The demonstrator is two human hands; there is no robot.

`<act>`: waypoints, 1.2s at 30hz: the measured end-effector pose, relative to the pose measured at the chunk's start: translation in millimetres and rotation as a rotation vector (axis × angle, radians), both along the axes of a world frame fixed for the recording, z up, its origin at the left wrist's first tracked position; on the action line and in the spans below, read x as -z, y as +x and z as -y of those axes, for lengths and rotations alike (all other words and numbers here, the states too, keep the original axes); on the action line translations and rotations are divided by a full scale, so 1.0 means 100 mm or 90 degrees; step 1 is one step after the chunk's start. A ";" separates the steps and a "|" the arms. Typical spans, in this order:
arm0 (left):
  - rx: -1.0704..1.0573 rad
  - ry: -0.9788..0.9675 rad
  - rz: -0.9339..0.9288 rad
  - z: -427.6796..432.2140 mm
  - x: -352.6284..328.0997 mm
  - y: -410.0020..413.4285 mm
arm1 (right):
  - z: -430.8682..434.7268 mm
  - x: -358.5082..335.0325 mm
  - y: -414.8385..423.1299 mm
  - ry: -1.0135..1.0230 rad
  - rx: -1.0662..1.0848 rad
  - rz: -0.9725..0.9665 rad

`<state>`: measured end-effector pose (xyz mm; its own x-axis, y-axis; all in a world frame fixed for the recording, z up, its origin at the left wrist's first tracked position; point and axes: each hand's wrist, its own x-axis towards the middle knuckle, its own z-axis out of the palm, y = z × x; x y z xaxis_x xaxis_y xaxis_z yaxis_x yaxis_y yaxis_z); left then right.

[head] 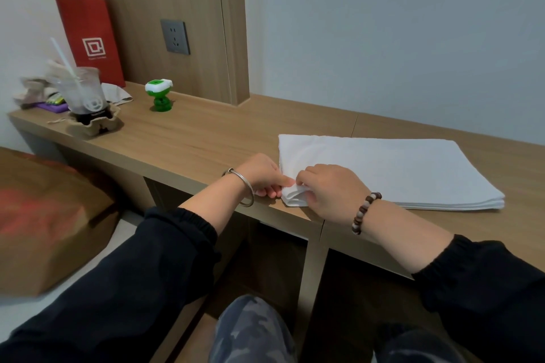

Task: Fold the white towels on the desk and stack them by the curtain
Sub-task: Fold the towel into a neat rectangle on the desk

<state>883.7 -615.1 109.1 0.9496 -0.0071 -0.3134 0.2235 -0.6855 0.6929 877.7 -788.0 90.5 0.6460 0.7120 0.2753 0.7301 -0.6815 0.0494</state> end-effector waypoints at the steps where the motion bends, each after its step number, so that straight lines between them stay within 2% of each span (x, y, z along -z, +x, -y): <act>1: 0.003 0.007 0.004 0.00 0.00 0.00 | 0.01 -0.01 0.01 -0.011 -0.007 0.007; 8: 0.010 0.064 0.040 -0.01 0.07 0.05 | 0.07 0.03 0.00 -0.066 -0.051 0.038; 11: 0.014 0.092 0.073 -0.03 0.10 0.06 | 0.11 0.05 0.01 -0.025 -0.035 -0.001; 15: 0.030 0.200 0.271 -0.07 0.18 0.03 | 0.17 0.03 0.04 0.061 0.008 -0.070; 18: 0.139 0.274 0.381 -0.10 0.20 0.05 | 0.14 0.02 0.02 0.037 0.009 -0.090; 20: 0.244 0.382 0.372 -0.10 0.17 0.10 | 0.16 0.02 0.02 -0.024 0.003 -0.043; 22: 0.312 0.442 0.306 -0.10 0.15 0.15 | 0.21 0.01 0.03 -0.082 -0.020 0.025; 25: 0.321 0.379 0.233 -0.11 0.15 0.19 | 0.22 0.03 0.03 -0.100 -0.018 0.017; 28: 0.272 0.373 0.285 -0.03 0.14 0.20 | 0.22 -0.01 0.05 0.019 0.012 -0.142; 31: 0.189 0.343 0.328 0.09 0.12 0.25 | 0.26 -0.15 0.15 0.294 0.083 -0.376; 32: 0.172 0.351 0.345 0.13 0.13 0.27 | 0.27 -0.19 0.22 0.374 0.120 -0.398; 33: 0.159 0.368 0.362 0.17 0.14 0.28 | 0.28 -0.20 0.31 0.424 0.162 -0.368; 36: 0.137 0.444 0.419 0.28 0.22 0.29 | 0.28 -0.21 0.59 0.413 0.268 -0.233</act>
